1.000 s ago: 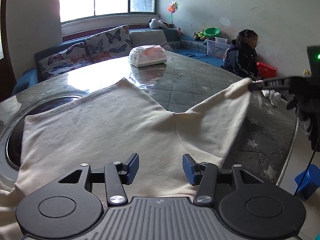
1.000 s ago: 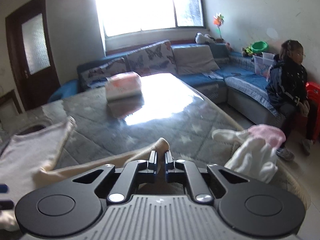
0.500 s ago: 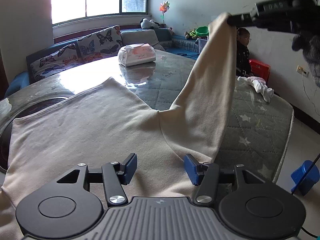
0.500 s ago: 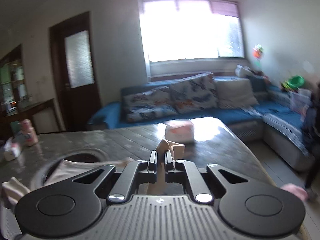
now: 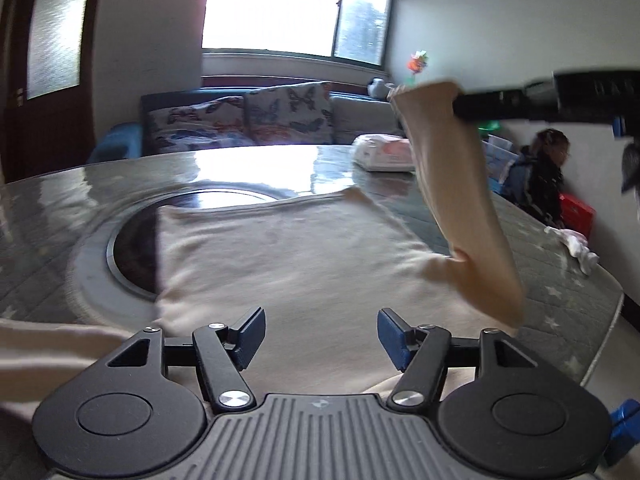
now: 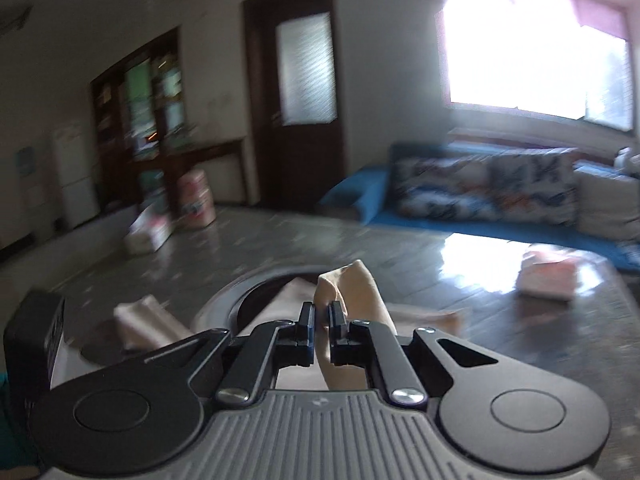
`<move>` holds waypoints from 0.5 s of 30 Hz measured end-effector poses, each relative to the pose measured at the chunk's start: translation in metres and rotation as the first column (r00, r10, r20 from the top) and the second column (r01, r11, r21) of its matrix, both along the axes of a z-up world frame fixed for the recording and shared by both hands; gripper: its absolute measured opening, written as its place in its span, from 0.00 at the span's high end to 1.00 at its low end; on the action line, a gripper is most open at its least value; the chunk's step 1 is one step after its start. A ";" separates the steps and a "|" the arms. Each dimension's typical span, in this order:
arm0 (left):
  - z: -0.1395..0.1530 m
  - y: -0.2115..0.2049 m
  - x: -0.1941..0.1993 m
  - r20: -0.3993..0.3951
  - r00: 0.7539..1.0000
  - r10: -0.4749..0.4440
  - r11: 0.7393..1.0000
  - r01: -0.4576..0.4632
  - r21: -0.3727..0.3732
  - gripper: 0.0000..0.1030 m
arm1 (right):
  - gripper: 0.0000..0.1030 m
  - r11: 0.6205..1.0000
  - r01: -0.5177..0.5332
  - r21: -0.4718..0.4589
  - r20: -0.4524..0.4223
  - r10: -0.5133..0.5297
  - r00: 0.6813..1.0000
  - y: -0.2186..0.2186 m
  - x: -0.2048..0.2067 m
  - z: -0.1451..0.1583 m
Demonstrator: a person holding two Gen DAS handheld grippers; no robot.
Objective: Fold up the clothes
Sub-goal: 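Lift the sleeve with the right gripper and fold it across the shirt body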
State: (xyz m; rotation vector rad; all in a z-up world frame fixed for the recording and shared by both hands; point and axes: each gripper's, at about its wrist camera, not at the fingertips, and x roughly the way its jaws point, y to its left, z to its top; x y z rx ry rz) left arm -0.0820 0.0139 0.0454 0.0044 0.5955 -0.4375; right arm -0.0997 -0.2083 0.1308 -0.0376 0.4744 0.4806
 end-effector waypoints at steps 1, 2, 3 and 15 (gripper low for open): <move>-0.001 0.007 -0.001 -0.005 1.000 0.018 1.000 -0.018 -0.002 0.36 | 0.94 0.999 -0.035 -0.009 -0.024 0.035 0.999 0.015 0.003 -0.008; -0.003 0.014 -0.001 -0.013 0.999 0.033 0.999 -0.033 -0.004 0.36 | 0.94 0.998 -0.063 -0.019 -0.044 0.062 0.997 0.026 0.004 -0.016; -0.004 0.020 -0.002 -0.019 0.999 0.046 0.999 -0.046 -0.006 0.36 | 0.94 0.997 -0.078 -0.022 -0.058 0.077 0.995 0.032 0.005 -0.021; -0.004 0.044 -0.008 -0.018 0.994 0.108 0.994 -0.108 -0.009 0.36 | 0.81 0.967 -0.236 -0.092 -0.176 0.218 0.960 0.051 -0.013 -0.052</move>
